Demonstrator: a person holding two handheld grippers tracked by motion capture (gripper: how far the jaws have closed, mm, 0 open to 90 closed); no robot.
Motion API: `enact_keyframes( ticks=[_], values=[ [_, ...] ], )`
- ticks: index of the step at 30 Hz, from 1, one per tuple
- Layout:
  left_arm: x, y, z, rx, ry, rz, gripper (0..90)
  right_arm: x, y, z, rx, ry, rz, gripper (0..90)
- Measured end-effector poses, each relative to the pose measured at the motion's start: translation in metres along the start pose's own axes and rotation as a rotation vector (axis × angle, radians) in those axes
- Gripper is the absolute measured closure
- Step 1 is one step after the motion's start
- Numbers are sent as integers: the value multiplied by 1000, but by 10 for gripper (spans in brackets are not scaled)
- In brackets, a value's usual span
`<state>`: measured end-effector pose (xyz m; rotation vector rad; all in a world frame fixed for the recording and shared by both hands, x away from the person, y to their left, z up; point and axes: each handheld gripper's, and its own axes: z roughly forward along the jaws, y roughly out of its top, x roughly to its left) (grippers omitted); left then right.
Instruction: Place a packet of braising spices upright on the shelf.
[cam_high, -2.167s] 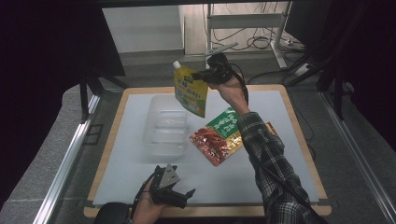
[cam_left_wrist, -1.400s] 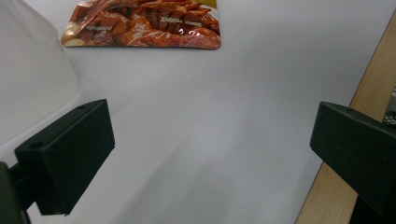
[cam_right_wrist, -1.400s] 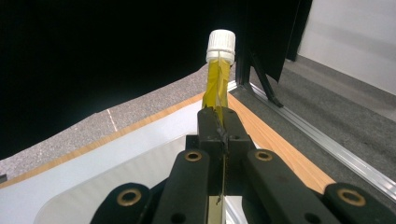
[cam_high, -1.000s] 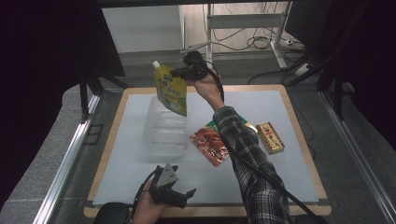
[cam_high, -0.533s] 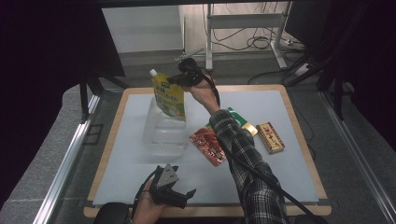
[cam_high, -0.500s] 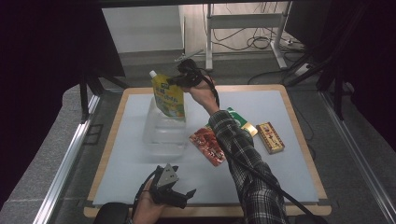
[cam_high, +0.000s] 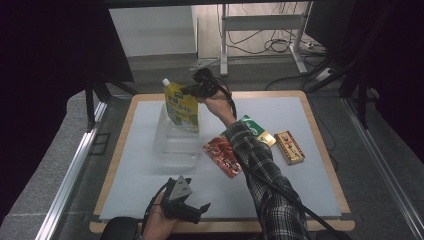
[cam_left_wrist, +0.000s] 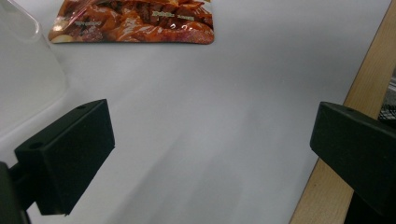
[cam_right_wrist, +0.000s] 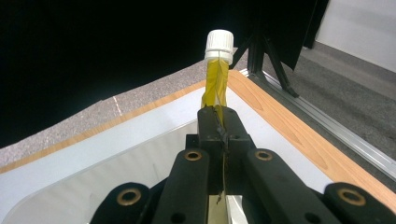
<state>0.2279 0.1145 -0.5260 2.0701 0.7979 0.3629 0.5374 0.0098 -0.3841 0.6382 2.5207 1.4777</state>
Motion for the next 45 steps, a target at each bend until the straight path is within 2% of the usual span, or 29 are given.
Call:
enact_keyframes(
  ticks=[4,5,6,7,8,10,16,19,23,32,38,45],
  values=[
    [0,0,0,-5,0,-3,0,2,2,0,18,-6,-1,878],
    [0,0,0,-5,0,-4,0,4,4,0,27,-20,-8,834],
    [0,0,0,-5,0,-4,0,4,4,0,27,-20,-8,834],
    [0,0,0,-7,-2,-5,0,6,5,0,36,-37,-21,725],
    [0,0,0,-7,-3,-2,0,6,5,0,36,-37,-21,725],
    [0,0,0,-8,-6,1,0,8,5,-2,35,-59,-33,645],
    [-1,0,1,-6,-7,7,0,9,6,-9,38,-69,-35,464],
    [-1,0,1,-5,-8,9,0,10,4,-14,44,-77,-62,383],
    [-2,1,1,-8,-10,16,0,11,1,-18,32,-74,-74,344],
    [-3,1,2,-8,-10,17,0,8,-8,-29,14,-76,-57,248],
    [-3,1,2,-11,-12,18,0,9,-14,-34,23,-43,-47,165],
    [-3,0,2,-9,-12,18,0,12,-19,-40,17,-30,-59,64]
  ],
)
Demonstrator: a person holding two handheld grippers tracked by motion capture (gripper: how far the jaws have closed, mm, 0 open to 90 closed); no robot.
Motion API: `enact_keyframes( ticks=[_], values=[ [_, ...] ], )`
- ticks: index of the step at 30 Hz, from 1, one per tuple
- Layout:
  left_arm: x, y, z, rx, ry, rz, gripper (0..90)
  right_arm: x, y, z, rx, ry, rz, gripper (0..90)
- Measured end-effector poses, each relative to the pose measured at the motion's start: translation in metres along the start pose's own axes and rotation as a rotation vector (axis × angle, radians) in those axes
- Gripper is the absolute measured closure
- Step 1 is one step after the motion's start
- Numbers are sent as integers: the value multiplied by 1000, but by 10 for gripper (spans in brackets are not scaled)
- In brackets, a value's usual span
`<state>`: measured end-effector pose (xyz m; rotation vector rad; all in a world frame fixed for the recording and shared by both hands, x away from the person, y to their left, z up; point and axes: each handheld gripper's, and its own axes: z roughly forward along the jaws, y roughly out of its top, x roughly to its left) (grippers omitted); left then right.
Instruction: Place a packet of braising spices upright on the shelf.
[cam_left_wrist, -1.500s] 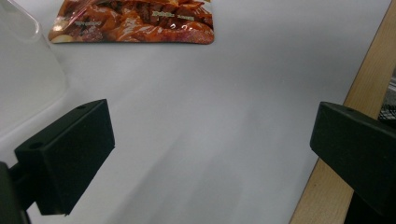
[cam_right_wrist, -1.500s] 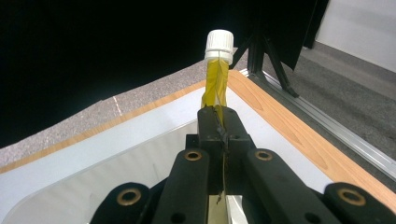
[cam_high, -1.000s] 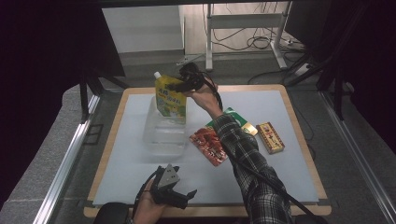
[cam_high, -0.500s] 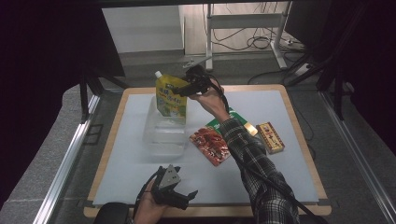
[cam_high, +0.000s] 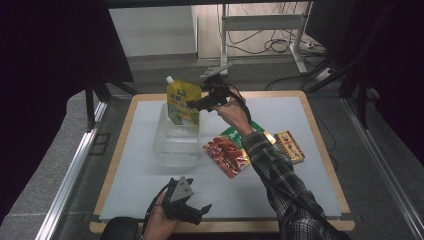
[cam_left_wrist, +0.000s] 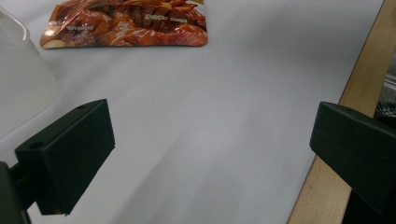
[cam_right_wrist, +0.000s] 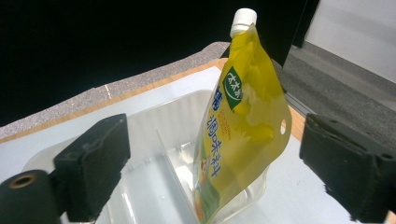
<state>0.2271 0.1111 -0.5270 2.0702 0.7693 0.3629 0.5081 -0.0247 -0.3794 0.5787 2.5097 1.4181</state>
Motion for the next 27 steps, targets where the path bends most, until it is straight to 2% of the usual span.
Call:
enact_keyframes(
  ticks=[6,11,18,19,24,27],
  values=[
    [0,0,0,-1,0,0,0,3,-3,-5,13,7,-5,30],
    [0,0,0,0,-1,1,0,6,-7,-10,21,5,-38,22],
    [-1,0,1,3,-1,5,0,12,-15,-15,37,22,-57,20],
    [-1,0,1,3,-1,6,0,15,-18,-16,51,33,-54,20],
    [-1,0,1,6,-2,8,0,20,-24,-21,49,56,-25,5],
    [-1,0,1,6,-3,9,0,22,-26,-23,45,55,-30,0]
  ],
)
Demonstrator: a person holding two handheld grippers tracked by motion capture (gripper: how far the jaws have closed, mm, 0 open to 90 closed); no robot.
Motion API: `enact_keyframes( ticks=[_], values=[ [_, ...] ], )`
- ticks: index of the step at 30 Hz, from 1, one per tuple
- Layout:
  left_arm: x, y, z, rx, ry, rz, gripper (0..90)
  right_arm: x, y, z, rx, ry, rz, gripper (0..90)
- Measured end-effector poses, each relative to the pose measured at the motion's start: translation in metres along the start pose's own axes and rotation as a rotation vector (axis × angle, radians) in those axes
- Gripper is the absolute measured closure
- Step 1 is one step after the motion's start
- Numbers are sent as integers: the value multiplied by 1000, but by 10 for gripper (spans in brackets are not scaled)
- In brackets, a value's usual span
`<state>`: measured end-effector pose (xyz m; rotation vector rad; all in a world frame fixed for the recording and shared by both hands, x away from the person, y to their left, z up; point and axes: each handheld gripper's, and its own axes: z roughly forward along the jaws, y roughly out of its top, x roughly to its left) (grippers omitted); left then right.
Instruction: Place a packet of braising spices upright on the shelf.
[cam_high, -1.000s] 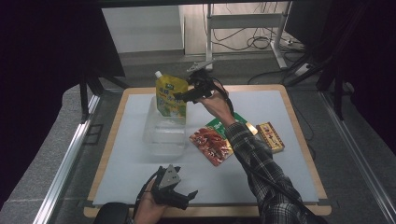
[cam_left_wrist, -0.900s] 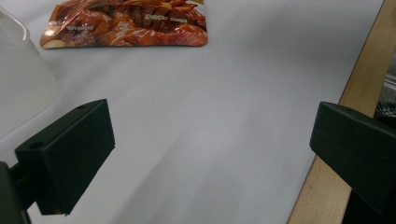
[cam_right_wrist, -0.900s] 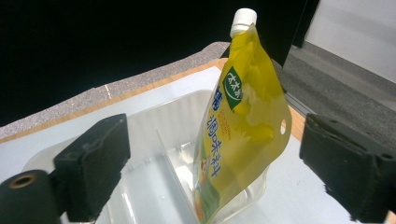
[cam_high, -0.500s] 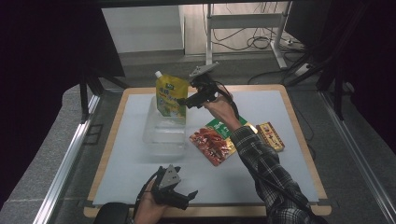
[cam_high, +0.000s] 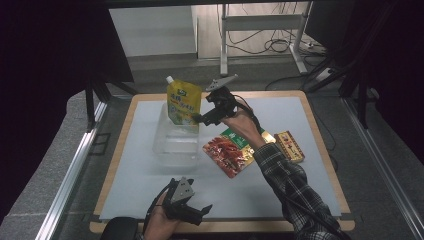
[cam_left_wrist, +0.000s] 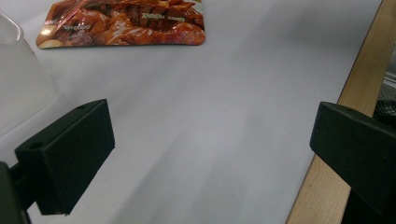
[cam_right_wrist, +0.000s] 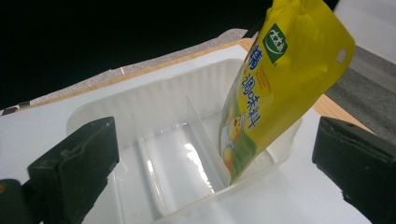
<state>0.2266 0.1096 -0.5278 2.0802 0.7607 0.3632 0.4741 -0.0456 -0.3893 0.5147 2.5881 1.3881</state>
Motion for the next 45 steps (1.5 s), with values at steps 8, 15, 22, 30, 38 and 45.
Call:
enact_keyframes(
  ticks=[8,15,22,30,38,45],
  values=[
    [0,0,0,0,1,1,0,4,-11,-10,-6,-1,19,0],
    [0,0,0,1,2,1,0,4,-25,-20,-6,-3,15,0],
    [-1,0,1,0,0,3,0,4,-39,-35,-13,-11,29,0],
    [-2,-1,2,3,-2,5,0,2,-59,-52,-25,-22,58,0],
    [-2,0,2,4,-1,7,0,-1,-81,-65,-19,-58,86,0],
    [0,-1,1,-3,7,3,0,-3,-95,-73,-10,-72,108,0]
  ],
)
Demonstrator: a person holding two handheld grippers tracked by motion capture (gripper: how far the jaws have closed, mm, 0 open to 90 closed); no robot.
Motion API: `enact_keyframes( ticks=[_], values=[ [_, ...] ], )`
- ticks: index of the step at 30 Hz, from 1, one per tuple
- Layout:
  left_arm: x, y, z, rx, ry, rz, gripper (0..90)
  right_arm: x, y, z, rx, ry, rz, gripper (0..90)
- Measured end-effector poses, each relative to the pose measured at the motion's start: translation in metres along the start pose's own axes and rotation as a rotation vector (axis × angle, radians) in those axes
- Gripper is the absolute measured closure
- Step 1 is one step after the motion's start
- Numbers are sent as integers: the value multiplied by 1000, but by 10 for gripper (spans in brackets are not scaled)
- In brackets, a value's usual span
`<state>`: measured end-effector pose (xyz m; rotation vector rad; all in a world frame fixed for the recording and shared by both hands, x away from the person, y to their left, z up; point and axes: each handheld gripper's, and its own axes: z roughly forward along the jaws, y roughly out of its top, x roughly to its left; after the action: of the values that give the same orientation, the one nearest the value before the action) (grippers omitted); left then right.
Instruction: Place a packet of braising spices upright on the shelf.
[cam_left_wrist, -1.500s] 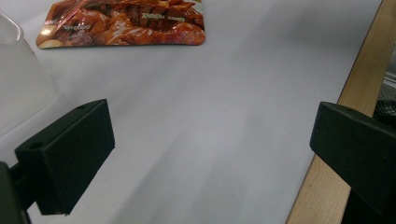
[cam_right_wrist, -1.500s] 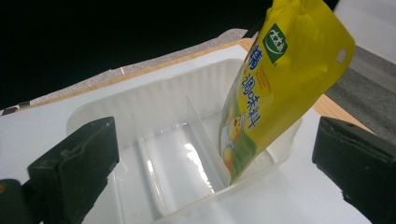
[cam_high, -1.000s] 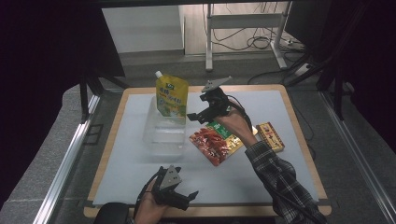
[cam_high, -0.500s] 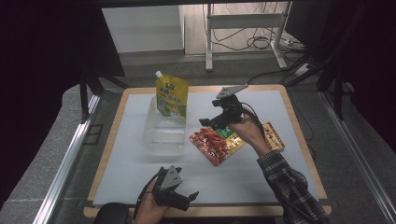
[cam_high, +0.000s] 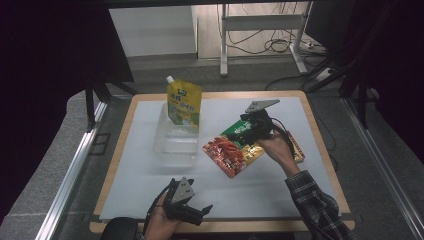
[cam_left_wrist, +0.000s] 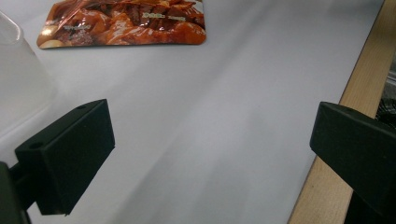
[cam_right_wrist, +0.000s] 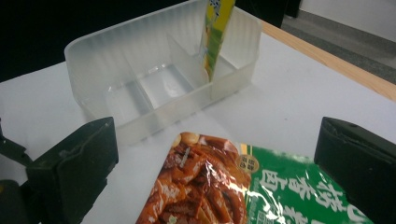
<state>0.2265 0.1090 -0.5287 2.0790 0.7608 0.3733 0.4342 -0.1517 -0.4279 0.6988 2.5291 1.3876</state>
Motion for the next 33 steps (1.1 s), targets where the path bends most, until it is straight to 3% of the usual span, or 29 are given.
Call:
enact_keyframes(
  ticks=[11,20,26,33],
  values=[
    [4,-1,-2,-3,24,-5,0,-6,-22,-9,9,-13,32,0],
    [7,-1,-5,-6,34,-4,0,-12,-37,-16,24,-67,36,0],
    [7,-1,-5,-7,33,-2,0,-23,-47,-16,25,-86,73,0],
    [7,-1,-4,-5,33,0,0,-40,-64,-11,66,-126,105,0]
  ],
)
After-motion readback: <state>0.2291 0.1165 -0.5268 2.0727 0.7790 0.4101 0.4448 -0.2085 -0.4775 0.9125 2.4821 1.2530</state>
